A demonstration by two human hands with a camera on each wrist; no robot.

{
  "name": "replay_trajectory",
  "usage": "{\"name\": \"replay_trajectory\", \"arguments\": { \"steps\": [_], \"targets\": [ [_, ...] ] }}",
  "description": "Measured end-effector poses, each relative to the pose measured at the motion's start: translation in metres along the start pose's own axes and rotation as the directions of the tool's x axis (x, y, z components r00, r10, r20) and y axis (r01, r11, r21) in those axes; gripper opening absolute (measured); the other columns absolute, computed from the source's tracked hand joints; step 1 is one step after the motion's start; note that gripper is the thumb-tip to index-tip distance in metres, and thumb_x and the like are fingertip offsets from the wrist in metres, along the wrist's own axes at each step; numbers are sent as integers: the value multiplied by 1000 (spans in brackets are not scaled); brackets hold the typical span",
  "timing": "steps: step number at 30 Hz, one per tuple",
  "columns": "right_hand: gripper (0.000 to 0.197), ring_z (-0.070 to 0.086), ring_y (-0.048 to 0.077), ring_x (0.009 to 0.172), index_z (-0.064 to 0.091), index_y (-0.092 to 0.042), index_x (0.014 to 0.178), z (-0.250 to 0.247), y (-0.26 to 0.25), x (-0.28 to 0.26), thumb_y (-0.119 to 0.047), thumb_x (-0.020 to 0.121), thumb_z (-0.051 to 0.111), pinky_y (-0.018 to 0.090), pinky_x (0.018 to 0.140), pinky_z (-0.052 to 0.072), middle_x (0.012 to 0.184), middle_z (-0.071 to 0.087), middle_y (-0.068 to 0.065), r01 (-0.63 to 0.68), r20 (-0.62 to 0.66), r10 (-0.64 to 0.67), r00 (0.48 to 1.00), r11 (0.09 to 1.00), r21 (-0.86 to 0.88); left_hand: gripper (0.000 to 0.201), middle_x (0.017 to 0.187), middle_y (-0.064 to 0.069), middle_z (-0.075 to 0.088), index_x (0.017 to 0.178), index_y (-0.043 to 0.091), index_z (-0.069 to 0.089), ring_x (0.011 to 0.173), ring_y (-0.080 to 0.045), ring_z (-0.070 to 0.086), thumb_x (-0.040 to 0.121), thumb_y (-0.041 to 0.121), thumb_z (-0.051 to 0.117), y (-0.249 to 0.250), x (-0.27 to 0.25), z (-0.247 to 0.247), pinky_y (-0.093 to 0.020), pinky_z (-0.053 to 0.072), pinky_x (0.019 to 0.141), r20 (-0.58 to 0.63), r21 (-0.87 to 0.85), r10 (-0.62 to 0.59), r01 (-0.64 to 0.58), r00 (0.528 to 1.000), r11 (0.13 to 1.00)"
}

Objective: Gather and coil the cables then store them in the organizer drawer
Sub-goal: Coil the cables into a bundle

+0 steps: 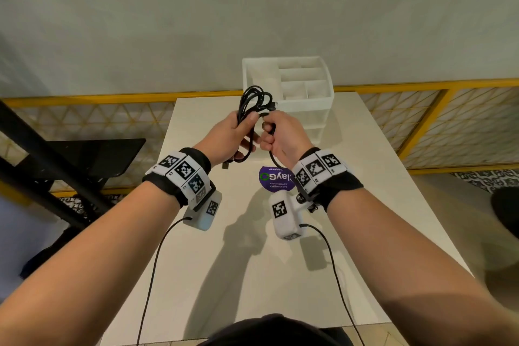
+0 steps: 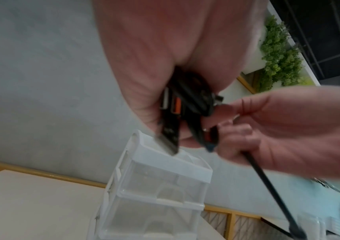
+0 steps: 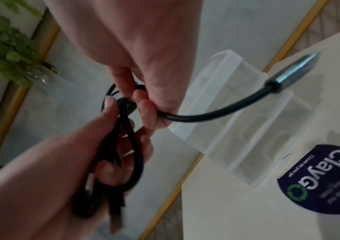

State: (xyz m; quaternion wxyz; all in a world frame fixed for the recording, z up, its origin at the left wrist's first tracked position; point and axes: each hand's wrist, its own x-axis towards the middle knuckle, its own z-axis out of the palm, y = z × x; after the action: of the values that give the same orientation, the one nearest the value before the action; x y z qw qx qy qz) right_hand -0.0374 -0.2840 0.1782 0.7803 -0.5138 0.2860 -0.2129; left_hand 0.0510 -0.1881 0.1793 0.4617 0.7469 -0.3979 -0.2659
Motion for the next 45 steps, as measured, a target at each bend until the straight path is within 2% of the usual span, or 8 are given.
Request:
{"name": "replay_trajectory", "arguments": {
  "steps": [9, 13, 17, 23, 29, 34, 38, 45],
  "targets": [
    [4, 54, 13, 57, 56, -13, 89, -6, -4, -1, -13, 92, 54, 26, 60, 48, 73, 59, 2, 162, 100, -132, 986, 894, -417, 22, 70, -3, 57, 107, 17, 50, 63, -19, 64, 99, 35, 41, -8, -6, 6, -17, 43, 41, 31, 8, 75, -75, 997, 997],
    [37, 65, 16, 75, 54, -9, 113, -17, -2, 3, -33, 87, 62, 31, 72, 55, 94, 67, 5, 186, 70, -179, 981, 801, -569, 30, 67, -3, 54, 117, 12, 45, 56, -19, 65, 99, 36, 41, -10, -5, 8, -20, 41, 40, 3, -58, 17, -17, 1000, 998],
    [40, 67, 17, 85, 58, -27, 104, -26, 4, 4, -55, 76, 56, 46, 95, 47, 78, 69, -6, 183, 45, -212, 976, 690, -701, 31, 67, -1, 45, 110, 12, 46, 49, -16, 56, 98, 40, 43, -12, -2, 11, -23, 40, 40, -19, -105, -13, 11, 1000, 994],
    [37, 56, 18, 77, 50, -28, 115, -45, 9, -3, -14, 80, 57, 29, 94, 29, 71, 51, -10, 300, 143, -358, 923, 436, -848, 30, 61, 1, 35, 79, 17, 38, 40, -12, 44, 98, 40, 42, -20, -1, 0, -22, 34, 39, -41, -221, -102, 91, 994, 971],
    [12, 65, 24, 95, 59, -25, 84, -44, -6, 0, -15, 85, 66, 34, 88, 53, 94, 67, 3, 379, -24, -460, 888, 759, -529, 39, 57, 3, 37, 76, 17, 37, 41, -15, 40, 95, 51, 43, -20, -8, -6, -24, 33, 42, 12, -211, -129, 129, 992, 969],
    [30, 64, 25, 95, 55, -14, 121, -24, -11, 1, -13, 97, 37, 42, 83, 49, 99, 61, 2, 180, -43, -189, 981, 969, -167, 40, 55, 5, 38, 74, 18, 39, 40, -15, 40, 94, 52, 43, -9, -15, 7, -21, 34, 39, 105, -151, -69, 84, 992, 985],
    [40, 60, 24, 80, 48, -8, 130, -16, -8, -3, -17, 93, 34, 42, 77, 48, 100, 58, 12, 23, -24, -18, 1000, 968, 248, 30, 58, 2, 40, 80, 24, 48, 38, -14, 42, 96, 48, 42, 0, -17, 15, -21, 34, 37, 83, -196, -12, 28, 996, 980],
    [39, 62, 17, 83, 55, -8, 114, -16, -8, -6, -37, 89, 52, 34, 77, 49, 90, 63, 6, 29, 43, -33, 999, 995, 92, 36, 65, -1, 47, 98, 12, 46, 41, -13, 49, 95, 48, 44, -1, -17, 21, -21, 39, 37, 115, -46, -14, 19, 993, 999]
  ]
}}
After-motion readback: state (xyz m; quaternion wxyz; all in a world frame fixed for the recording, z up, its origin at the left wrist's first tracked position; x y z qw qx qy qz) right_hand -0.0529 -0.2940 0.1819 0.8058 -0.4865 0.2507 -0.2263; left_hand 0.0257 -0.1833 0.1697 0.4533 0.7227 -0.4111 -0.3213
